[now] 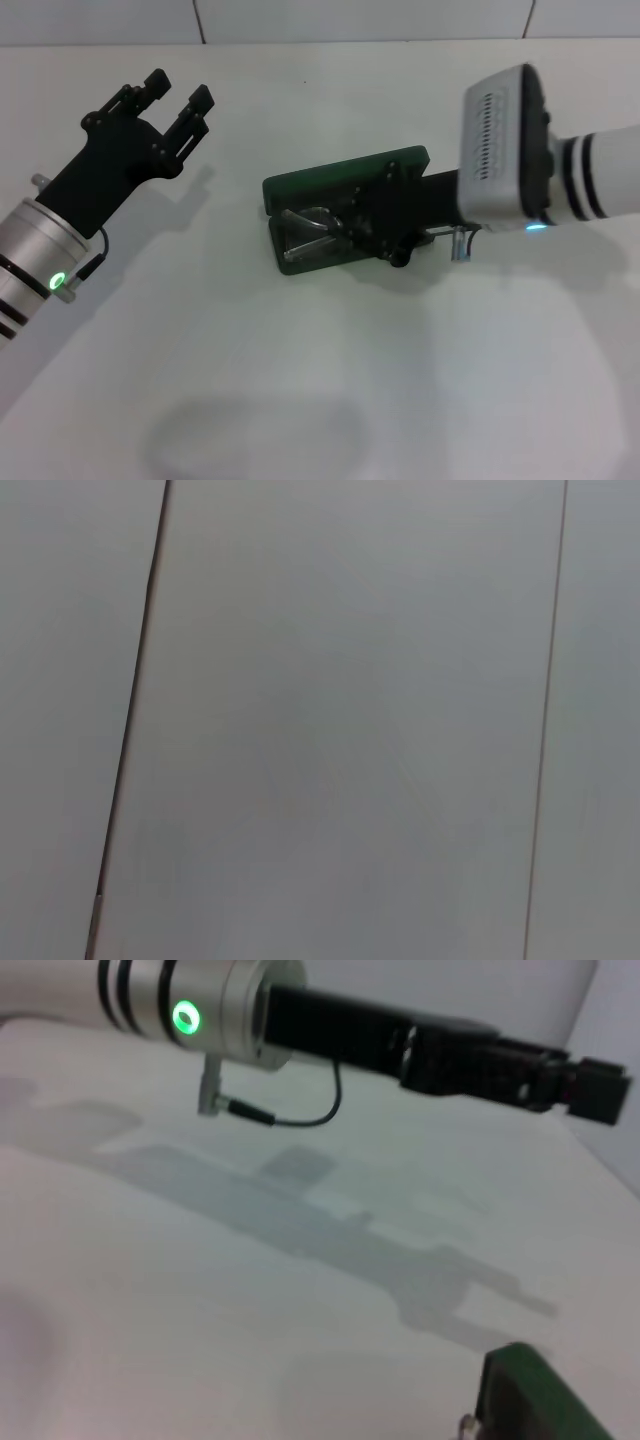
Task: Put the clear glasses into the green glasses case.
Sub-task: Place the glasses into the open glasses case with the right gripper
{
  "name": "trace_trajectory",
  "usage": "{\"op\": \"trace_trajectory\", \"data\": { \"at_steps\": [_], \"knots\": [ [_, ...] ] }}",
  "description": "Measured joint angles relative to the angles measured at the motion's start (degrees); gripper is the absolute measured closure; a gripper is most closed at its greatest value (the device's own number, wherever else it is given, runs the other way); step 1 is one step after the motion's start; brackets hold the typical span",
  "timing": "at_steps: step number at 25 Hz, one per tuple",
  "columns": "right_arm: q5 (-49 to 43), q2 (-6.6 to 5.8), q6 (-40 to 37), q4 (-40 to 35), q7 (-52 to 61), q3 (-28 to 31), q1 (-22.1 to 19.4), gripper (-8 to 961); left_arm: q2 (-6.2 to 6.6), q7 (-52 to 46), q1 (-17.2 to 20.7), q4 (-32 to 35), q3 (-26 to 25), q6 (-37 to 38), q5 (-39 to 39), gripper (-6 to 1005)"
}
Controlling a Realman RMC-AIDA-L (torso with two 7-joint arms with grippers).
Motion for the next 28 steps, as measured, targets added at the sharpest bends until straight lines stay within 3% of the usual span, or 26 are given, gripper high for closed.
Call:
{"op": "trace_trajectory", "data": {
  "at_steps": [7, 28],
  "knots": [
    [0.01, 0.0, 3.89, 1.27, 0.64, -3.96, 1.88, 726, -0.08, 0.03, 0.34, -0.03, 0.0, 0.11, 0.05, 422],
    [-0.01, 0.0, 5.45, 4.1, 1.18, -4.09, 3.66, 715, -0.24, 0.02, 0.0, -0.12, 0.0, -0.15, 0.1, 422]
  ]
}}
